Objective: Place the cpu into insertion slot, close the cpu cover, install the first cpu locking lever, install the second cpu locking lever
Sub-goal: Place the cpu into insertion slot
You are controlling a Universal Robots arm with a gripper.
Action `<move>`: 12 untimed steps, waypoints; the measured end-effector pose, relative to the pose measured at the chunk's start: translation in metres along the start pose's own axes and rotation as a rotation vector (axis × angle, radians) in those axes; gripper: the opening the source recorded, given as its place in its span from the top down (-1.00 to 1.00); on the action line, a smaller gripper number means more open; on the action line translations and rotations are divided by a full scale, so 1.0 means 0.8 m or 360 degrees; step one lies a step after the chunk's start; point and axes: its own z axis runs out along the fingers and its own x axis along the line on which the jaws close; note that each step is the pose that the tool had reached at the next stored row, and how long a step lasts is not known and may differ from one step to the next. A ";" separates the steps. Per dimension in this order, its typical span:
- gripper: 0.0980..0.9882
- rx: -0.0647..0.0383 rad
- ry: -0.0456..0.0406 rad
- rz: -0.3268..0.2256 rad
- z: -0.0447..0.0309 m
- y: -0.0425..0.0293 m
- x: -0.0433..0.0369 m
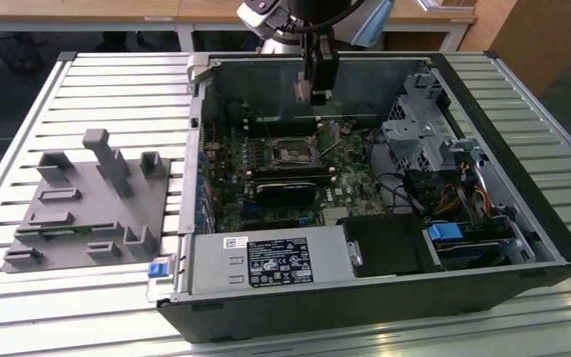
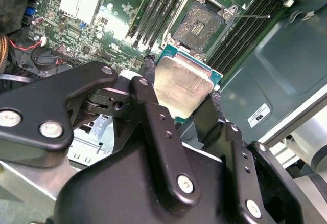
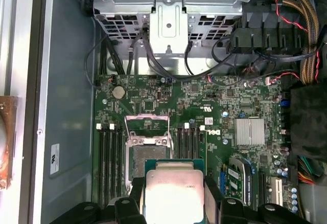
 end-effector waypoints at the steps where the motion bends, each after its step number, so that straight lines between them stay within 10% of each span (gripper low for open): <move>1: 0.00 0.0000 0.0000 0.0000 0.0007 -0.0001 0.000; 12: 0.00 0.0000 -0.0002 0.0000 0.0061 -0.0006 0.001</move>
